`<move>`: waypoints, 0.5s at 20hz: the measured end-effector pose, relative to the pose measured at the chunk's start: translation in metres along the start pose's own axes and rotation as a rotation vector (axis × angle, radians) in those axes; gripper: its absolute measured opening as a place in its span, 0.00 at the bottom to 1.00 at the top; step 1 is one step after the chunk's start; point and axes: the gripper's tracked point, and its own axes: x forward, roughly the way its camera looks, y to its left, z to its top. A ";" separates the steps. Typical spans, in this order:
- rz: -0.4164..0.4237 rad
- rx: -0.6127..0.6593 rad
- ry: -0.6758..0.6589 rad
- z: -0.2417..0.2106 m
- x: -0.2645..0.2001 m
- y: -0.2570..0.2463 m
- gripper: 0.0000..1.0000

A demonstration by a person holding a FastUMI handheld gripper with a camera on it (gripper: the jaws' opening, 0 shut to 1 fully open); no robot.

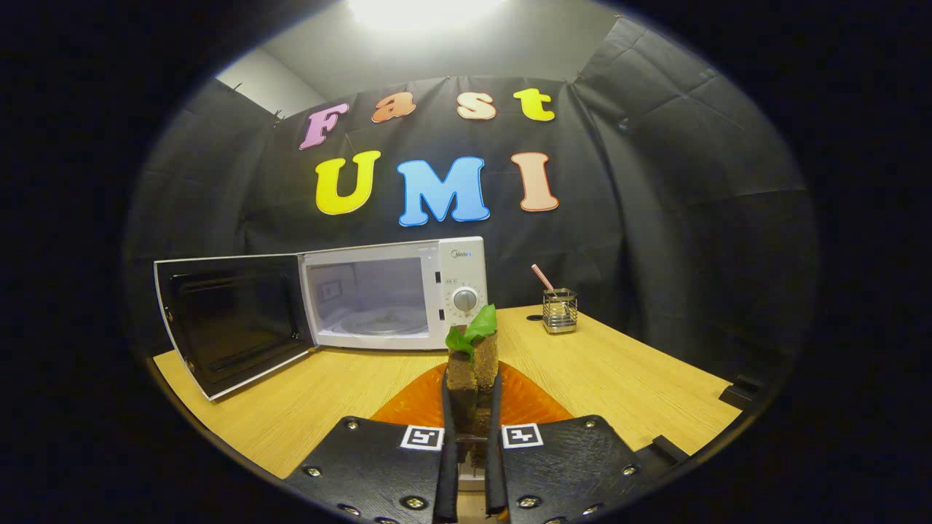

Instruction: Open the microwave, put the food inside, and close the microwave door.

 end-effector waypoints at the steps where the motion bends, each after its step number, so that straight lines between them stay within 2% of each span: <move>1: 0.008 -0.001 -0.015 0.008 0.002 0.004 0.15; 4: 0.042 0.003 -0.047 0.030 0.013 0.020 0.14; 10: 0.128 0.098 -0.049 0.055 0.043 0.054 0.14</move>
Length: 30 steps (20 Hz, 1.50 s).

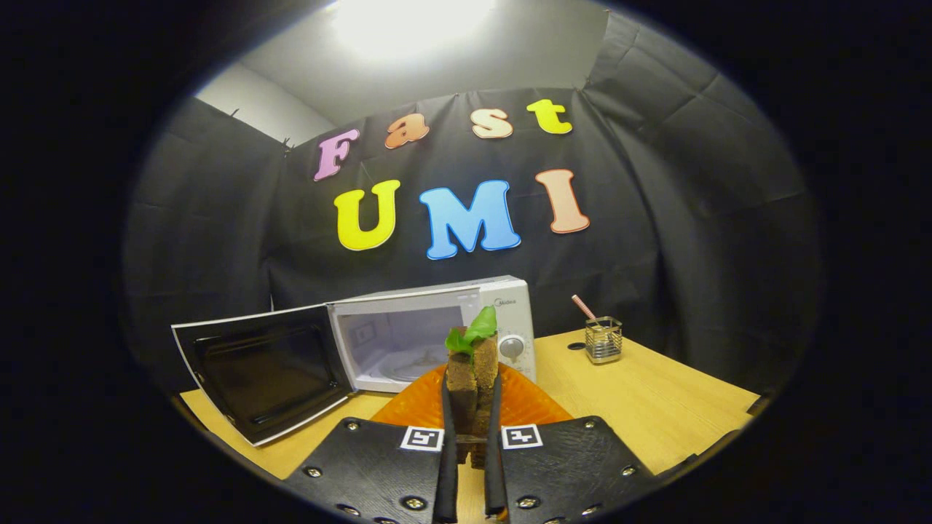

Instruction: Open the microwave, put the food inside, and close the microwave door.

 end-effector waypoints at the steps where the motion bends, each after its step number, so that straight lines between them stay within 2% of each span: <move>1: 0.009 0.015 0.007 0.000 0.007 0.004 0.14; 6: 0.078 0.157 0.051 -0.005 0.039 0.030 0.15; 9: 0.115 0.299 0.084 -0.010 0.060 0.046 0.15; 18: 0.074 0.776 0.074 -0.031 0.120 0.071 0.14; 30: -0.018 1.135 0.032 -0.074 0.206 0.096 0.14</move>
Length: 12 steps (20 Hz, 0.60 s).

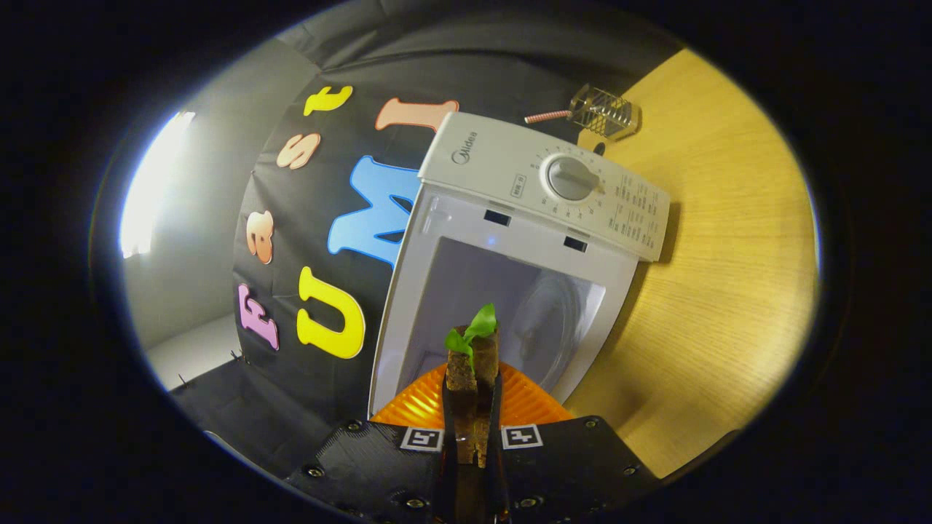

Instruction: Open the microwave, put the food inside, and close the microwave door.

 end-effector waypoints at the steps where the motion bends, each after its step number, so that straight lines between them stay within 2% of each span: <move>1: -0.005 0.013 -0.005 -0.002 0.007 -0.002 0.14; 12: -0.114 0.090 -0.100 0.005 0.073 -0.038 0.15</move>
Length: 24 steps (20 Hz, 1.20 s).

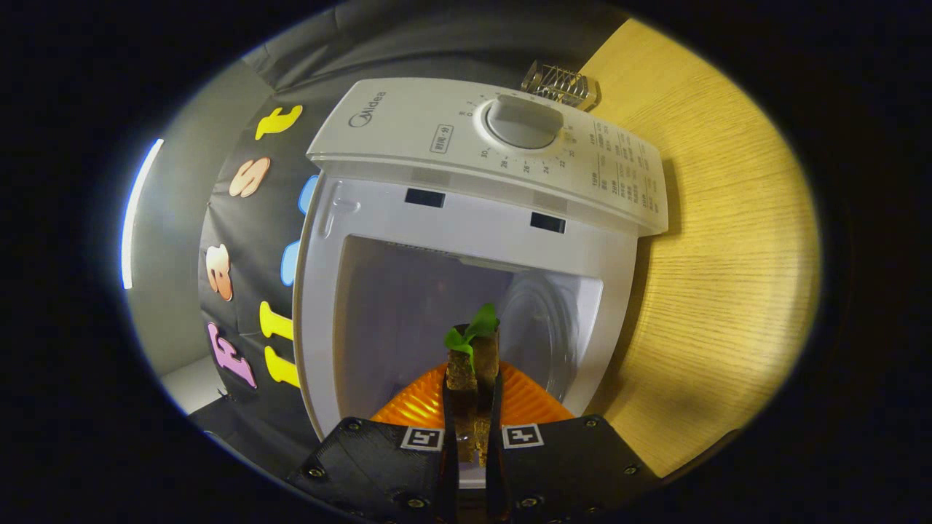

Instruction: Open the microwave, put the food inside, and close the microwave door.

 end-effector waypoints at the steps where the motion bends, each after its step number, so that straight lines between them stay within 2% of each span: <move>1: -0.008 0.000 -0.007 -0.002 0.004 -0.002 0.15; 8: -0.059 -0.008 -0.047 -0.010 0.033 -0.007 0.16; 10: -0.071 -0.022 -0.056 -0.009 0.043 -0.006 0.21; 12: -0.079 -0.041 -0.061 -0.009 0.049 -0.006 0.21; 19: -0.117 -0.120 -0.071 0.002 0.041 -0.008 0.40; 24: -0.126 -0.190 -0.084 0.020 0.036 -0.006 0.45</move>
